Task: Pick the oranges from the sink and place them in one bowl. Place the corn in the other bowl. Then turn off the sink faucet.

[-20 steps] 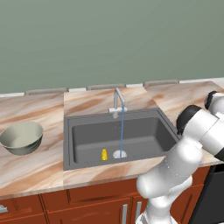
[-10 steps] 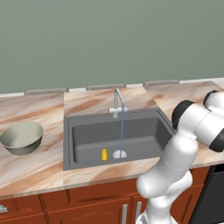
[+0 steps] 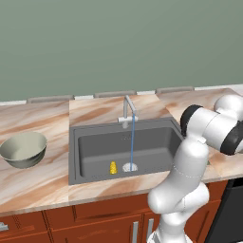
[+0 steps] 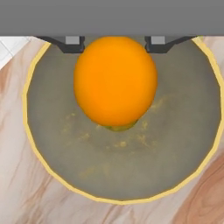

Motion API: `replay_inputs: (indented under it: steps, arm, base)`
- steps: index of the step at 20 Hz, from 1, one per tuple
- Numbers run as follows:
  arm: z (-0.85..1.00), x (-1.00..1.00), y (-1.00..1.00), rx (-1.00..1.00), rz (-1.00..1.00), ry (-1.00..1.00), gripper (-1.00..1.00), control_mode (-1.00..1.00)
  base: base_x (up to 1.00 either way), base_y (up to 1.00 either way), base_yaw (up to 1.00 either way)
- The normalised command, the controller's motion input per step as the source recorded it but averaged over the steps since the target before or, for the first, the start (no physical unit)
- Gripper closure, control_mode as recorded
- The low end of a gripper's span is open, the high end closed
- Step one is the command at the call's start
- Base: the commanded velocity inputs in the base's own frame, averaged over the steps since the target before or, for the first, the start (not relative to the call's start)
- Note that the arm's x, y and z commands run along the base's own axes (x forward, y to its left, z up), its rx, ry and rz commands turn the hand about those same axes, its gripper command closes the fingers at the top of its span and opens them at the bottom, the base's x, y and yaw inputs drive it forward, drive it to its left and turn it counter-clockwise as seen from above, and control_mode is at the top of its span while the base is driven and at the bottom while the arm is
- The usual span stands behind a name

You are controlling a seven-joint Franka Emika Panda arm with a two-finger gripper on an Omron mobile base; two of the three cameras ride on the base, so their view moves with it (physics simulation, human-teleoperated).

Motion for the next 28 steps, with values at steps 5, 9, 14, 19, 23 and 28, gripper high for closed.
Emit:
replay_inputs:
  steps: [5, 9, 14, 19, 23, 28]
  arm:
    - [-0.15, 0.10, -0.12, 0.00, 0.00, 0.00, 1.00, -1.00]
    - [-0.12, 0.13, -0.11, 0.00, 0.00, 0.00, 1.00, -1.00]
    - [-0.06, 0.18, -0.11, 0.00, 0.00, 0.00, 1.00, -1.00]
    - [-0.05, 0.20, -0.12, 0.00, 0.00, 0.00, 1.00, -1.00]
    - [-0.07, 0.02, -0.09, 0.00, 0.00, 0.00, 1.00, -1.00]
    - [-0.13, 0.00, -0.01, 0.00, 0.00, 0.00, -1.00, -1.00]
  base:
    - [0.00, 0.00, 0.00]
    - [0.00, 0.00, 0.00]
    - [0.00, 0.00, 0.00]
    - [0.00, 0.00, 0.00]
    - [0.00, 0.00, 0.00]
    - [0.00, 0.00, 0.00]
